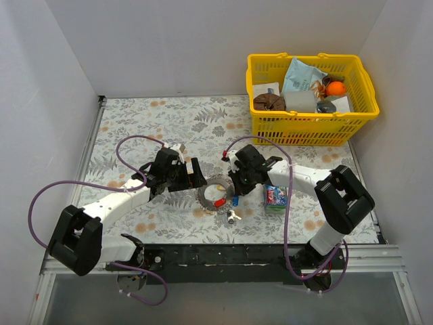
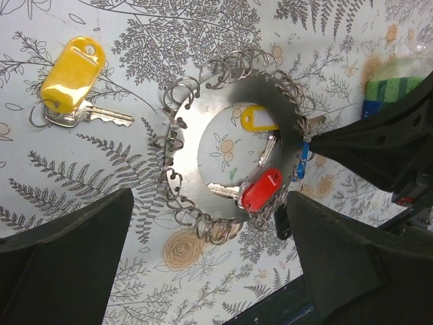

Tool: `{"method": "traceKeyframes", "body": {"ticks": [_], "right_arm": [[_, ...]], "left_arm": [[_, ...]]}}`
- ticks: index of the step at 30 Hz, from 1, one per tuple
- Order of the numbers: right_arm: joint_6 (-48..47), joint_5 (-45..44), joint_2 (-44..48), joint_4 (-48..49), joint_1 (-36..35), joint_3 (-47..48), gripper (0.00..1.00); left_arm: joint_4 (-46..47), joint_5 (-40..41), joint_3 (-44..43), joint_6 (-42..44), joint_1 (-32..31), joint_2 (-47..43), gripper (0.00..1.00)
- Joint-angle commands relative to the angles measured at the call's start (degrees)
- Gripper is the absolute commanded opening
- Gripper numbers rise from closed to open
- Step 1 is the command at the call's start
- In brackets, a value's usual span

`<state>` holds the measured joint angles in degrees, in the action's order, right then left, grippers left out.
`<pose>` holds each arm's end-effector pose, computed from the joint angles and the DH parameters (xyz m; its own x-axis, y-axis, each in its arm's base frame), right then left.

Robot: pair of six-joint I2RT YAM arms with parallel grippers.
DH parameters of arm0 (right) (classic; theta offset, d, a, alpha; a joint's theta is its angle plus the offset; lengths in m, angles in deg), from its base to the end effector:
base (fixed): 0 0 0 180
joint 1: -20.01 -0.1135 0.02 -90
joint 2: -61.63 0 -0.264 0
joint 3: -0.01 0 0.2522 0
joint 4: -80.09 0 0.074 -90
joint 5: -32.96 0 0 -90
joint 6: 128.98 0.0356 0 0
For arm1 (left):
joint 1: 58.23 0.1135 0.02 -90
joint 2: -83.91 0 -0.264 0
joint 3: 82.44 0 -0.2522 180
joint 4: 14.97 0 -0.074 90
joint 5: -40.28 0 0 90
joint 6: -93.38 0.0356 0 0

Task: Put the keys on the keyring

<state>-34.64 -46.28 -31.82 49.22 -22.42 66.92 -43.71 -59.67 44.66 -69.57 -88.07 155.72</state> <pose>0.2319 0.2209 0.1725 -0.6759 -0.5171 -0.5252 -0.6879 0.6984 0.1976 0.2135 -0.1296 0.2020 -0.7530 -0.6536 -0.0754 -0.4396 0.5851 -0.6815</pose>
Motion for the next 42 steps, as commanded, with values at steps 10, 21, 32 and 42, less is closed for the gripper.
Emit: {"method": "traceKeyframes", "body": {"ticks": [10,21,32,42], "right_arm": [[-11.46,-9.70,-6.30,3.48,0.16,13.38,0.01],[-3.04,-11.39,-1.22,4.53,2.44,11.99,0.48],[9.37,11.80,5.91,12.09,10.18,-0.40,0.40],[11.66,13.41,5.39,15.08,7.46,-8.14,0.01]], "left_arm": [[1.45,-1.12,-3.05,1.05,-0.21,3.24,0.97],[6.19,3.97,-10.43,4.21,-0.30,12.64,0.98],[1.46,8.29,-29.22,11.77,0.40,33.81,0.86],[-1.36,9.16,-32.59,12.56,1.28,39.63,0.63]]}}
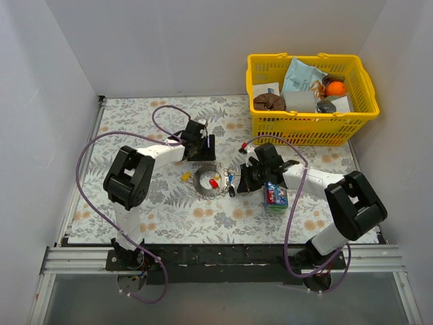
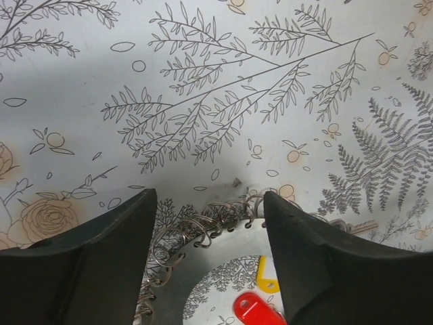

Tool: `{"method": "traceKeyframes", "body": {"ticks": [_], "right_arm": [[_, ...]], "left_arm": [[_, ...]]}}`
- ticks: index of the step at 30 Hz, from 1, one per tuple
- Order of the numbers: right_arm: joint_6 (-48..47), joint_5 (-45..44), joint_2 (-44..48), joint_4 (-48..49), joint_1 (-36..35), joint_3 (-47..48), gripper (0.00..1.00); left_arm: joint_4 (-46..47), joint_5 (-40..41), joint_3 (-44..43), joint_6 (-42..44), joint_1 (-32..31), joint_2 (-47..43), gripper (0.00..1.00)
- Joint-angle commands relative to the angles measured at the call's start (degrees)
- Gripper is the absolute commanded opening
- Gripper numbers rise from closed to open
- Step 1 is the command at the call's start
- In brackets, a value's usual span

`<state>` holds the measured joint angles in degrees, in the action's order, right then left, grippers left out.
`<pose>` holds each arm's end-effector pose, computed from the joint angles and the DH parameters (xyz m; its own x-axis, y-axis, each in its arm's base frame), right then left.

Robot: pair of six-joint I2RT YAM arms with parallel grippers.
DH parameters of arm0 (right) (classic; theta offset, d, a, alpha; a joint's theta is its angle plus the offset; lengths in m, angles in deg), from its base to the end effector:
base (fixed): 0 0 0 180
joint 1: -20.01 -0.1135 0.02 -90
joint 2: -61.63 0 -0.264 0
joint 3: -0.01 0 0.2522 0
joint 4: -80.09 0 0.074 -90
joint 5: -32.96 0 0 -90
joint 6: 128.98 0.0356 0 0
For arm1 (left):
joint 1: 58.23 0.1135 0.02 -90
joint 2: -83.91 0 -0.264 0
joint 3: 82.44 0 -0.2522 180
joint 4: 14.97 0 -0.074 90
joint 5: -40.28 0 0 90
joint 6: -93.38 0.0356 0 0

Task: Put the keys on the keyring

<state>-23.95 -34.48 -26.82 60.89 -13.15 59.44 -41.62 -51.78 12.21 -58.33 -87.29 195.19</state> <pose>0.2475 0.1780 0.1754 -0.7894 -0.2297 -0.5693 -0.5326 0.7174 0.4491 0.3571 -0.1999 0.1622 -0.7733 -0.5770 -0.2628 -0.3722 0.7487 -0.5486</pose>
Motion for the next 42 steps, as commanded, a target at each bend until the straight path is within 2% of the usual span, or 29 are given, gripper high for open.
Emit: {"method": "traceKeyframes", "body": {"ticks": [1,5,6,9,14,22,33,39,42], "right_arm": [[1.06,1.60,-0.23,3.58,-2.77,-0.67,0.01],[3.59,2.39,-3.13,4.90,-4.71,-0.50,0.01],[4.04,2.39,-4.10,7.34,-5.32,-0.41,0.01],[5.80,2.13,-6.47,8.24,-5.68,0.12,0.01],[7.12,-1.81,-8.76,7.10,-5.59,1.70,0.01],[8.62,-5.08,-9.20,7.36,-4.45,2.40,0.01],[7.12,-2.80,-12.71,8.06,-3.66,7.68,0.01],[6.33,-3.05,-11.59,6.84,-3.75,7.59,0.01],[5.37,-4.72,-8.87,5.52,-3.66,7.24,0.01]], "left_arm": [[-3.64,1.01,0.22,1.33,0.41,0.16,0.60],[-4.95,-1.97,1.19,0.90,0.41,0.16,0.43],[-5.13,-3.20,1.54,0.63,0.41,0.07,0.33],[-5.13,-4.78,3.82,-0.51,0.41,-1.33,0.18],[-5.92,-7.34,8.12,-1.83,0.49,-5.01,0.15],[-6.19,-13.49,15.51,-6.57,0.06,-11.96,0.16],[-4.52,-9.63,26.06,-13.43,-1.35,-22.24,0.22],[-3.90,-4.62,27.83,-13.87,-1.53,-29.36,0.32],[-3.03,-4.26,26.95,-13.26,-1.53,-31.82,0.50]]}}
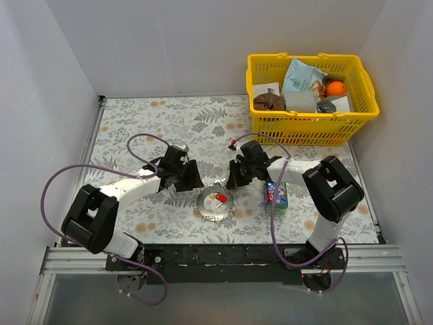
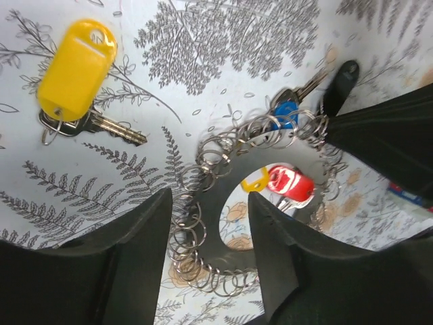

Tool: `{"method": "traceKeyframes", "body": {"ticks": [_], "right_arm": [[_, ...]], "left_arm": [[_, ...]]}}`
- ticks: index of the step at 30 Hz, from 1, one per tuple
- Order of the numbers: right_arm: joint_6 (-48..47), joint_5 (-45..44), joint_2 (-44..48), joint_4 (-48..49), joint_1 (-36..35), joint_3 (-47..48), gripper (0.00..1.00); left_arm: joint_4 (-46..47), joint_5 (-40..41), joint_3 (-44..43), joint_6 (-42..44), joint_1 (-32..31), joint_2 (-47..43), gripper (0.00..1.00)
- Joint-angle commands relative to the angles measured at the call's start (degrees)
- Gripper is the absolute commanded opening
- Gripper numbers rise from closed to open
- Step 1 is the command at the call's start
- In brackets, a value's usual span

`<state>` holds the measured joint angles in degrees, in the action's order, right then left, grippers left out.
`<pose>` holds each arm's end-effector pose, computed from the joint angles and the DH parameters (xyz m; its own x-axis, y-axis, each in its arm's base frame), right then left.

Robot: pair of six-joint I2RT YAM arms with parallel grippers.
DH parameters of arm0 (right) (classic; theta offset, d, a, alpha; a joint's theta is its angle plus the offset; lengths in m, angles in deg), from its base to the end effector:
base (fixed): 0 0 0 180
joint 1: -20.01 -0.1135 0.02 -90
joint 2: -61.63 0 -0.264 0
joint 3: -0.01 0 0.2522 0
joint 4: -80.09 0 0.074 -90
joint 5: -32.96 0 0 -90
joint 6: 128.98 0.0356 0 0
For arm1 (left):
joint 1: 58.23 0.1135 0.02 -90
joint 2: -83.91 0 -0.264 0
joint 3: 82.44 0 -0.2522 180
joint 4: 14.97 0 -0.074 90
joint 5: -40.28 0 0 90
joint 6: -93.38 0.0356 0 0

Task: Put the keys on the keyring

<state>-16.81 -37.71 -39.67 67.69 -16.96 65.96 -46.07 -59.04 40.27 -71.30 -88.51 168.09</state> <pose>0.2724 0.2198 0.1468 -0.8289 -0.1783 -0.5302 -0.4670 0.7422 0.4806 0.2354 -0.1441 0.1695 -0.7449 -0.6672 -0.0076 -0.5552 0.6261 -0.5475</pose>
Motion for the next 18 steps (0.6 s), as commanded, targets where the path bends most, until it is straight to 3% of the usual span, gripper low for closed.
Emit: {"method": "traceKeyframes", "body": {"ticks": [1,2,5,18], "right_arm": [[-2.65,-2.27,4.70,-2.76,0.14,0.73,0.01],[-2.92,-2.89,6.36,-3.90,0.14,0.64,0.01],[-3.98,-4.91,9.35,-5.58,0.23,0.38,0.01],[-3.37,0.35,14.81,-4.36,4.80,-3.49,0.03]], "left_arm": [[1.61,3.17,-1.29,-0.30,-0.30,-5.16,0.57],[1.61,4.04,-1.73,-0.21,-0.30,-5.69,0.66],[1.79,3.79,-2.87,0.84,-0.30,-6.22,0.74],[-0.32,1.67,-11.14,8.93,-1.00,1.86,0.65]]}}
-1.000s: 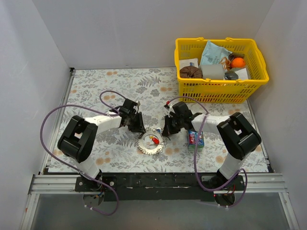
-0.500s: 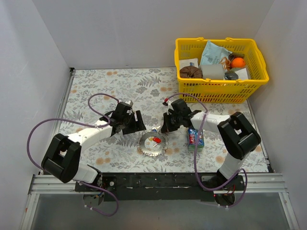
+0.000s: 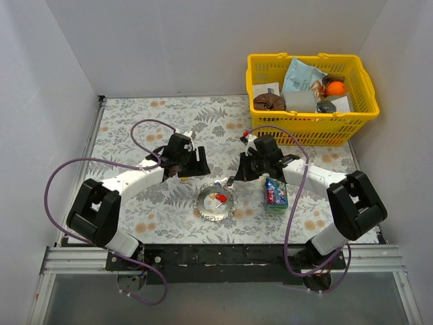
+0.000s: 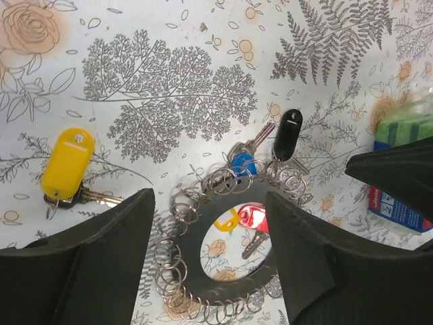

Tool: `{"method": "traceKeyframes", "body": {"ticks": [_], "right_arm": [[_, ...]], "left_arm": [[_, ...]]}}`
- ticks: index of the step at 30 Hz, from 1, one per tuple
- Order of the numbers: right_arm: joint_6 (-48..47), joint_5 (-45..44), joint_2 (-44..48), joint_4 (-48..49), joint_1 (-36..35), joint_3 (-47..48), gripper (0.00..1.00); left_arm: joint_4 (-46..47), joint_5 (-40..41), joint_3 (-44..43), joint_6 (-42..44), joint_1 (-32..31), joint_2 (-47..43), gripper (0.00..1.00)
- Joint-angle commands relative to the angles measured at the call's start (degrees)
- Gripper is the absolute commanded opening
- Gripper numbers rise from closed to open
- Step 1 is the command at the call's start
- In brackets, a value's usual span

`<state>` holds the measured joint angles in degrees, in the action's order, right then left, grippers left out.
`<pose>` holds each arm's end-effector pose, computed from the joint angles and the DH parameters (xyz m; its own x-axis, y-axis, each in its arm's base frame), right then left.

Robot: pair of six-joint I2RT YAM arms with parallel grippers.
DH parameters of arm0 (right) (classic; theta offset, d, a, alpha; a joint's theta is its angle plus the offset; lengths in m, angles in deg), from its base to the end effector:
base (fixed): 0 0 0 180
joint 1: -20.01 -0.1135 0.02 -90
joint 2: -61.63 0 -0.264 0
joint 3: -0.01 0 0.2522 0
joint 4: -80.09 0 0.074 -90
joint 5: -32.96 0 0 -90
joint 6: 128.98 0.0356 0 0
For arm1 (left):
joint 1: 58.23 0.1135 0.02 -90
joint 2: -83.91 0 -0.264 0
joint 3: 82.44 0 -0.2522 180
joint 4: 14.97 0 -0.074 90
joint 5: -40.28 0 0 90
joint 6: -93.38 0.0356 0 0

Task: Put the keys on the keyring

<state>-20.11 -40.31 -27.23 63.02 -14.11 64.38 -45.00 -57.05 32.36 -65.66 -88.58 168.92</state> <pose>0.2634 0.1909 0.2012 -0.7511 -0.1348 -0.6463 -0.4994 0.7562 0.4227 0.2607 -0.1579 0.2075 -0.7702 -0.6223 -0.1396 -0.4112 0.6519 -0.6371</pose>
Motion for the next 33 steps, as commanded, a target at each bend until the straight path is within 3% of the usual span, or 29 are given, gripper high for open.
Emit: {"method": "traceKeyframes", "body": {"ticks": [1,13,19,21,25,33], "right_arm": [[0.02,4.17,2.55,0.58,2.40,-2.88,0.03],[-1.73,9.63,2.73,4.80,2.67,-3.77,0.08],[-3.32,7.88,-0.96,5.59,-2.95,1.42,0.37],[-3.93,7.00,-2.98,6.12,-5.50,2.82,0.43],[-5.25,4.72,-8.07,5.16,-8.58,8.96,0.47],[-6.66,0.94,-18.45,0.67,-11.22,17.94,0.44]], "left_arm": [[-1.92,-0.23,-3.58,3.38,-1.20,1.29,0.63],[-3.59,1.36,-3.85,1.72,-3.31,4.11,0.61],[-2.36,0.39,-2.26,-0.92,-2.96,2.53,0.63],[-2.27,0.13,-1.56,-1.89,-1.92,1.56,0.63],[-1.84,-7.23,-0.07,-3.65,2.83,-0.54,0.65],[3.70,-25.09,5.91,-6.90,15.75,-7.31,0.69]]}}
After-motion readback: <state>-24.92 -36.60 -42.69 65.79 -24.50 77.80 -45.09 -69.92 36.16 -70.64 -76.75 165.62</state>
